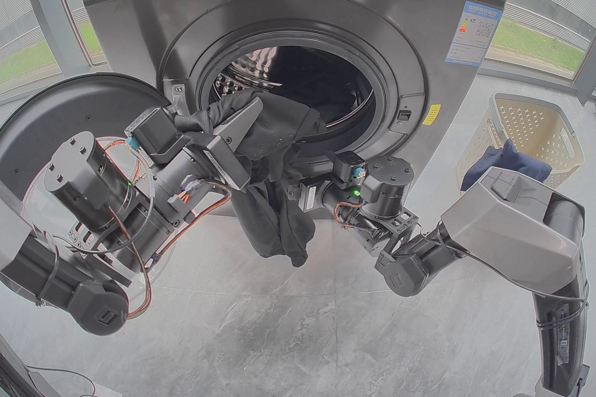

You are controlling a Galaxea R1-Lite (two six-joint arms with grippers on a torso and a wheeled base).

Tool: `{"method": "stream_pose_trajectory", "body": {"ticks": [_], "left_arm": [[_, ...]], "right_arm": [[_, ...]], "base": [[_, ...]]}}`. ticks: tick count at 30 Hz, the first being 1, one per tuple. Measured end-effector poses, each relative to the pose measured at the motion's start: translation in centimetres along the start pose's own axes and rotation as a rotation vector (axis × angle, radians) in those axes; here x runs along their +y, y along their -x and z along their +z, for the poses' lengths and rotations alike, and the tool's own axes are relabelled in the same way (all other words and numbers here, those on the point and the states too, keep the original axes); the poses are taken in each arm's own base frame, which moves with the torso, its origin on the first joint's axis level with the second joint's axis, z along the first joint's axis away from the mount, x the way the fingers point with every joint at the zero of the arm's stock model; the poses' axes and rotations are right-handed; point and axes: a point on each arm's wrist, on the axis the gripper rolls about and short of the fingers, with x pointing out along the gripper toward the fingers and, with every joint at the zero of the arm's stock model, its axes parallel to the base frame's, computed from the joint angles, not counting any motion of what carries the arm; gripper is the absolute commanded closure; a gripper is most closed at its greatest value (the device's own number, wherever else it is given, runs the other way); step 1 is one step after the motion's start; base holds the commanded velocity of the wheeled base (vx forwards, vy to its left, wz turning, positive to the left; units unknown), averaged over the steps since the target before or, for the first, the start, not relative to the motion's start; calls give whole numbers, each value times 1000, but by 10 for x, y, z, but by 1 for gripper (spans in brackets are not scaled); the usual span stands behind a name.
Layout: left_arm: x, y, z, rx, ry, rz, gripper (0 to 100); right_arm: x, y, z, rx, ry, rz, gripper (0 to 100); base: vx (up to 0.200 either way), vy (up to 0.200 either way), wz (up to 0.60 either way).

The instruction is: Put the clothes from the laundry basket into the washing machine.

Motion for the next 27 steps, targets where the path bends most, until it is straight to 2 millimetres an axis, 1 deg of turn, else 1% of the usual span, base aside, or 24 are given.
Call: {"method": "stream_pose_trajectory", "body": {"ticks": [4,5,9,12,15,23,27], "left_arm": [[0,0,0,0,0,0,100],[0,0,0,1,0,0,100],[0,0,0,1,1,0,100],[0,0,-1,2,1,2,100],[1,0,-1,4,2,3,100],[7,-1,-2,0,-2,34,100],[11,-1,-1,-4,-8,47,100]], "right_arm": [[8,-2,-3,-6,-2,20,0],[10,-2,-4,-9,-3,25,100],[15,-1,-4,-15,-5,38,100],[13,-1,-3,-15,-5,34,100],[11,2,2,-24,-6,31,100],[3,24,23,-7,3,17,100],[2,34,34,-9,5,17,100]], "base": [[0,0,0],[0,0,0],[0,0,0],[0,0,0],[0,0,0],[0,0,0],[0,0,0]]}}
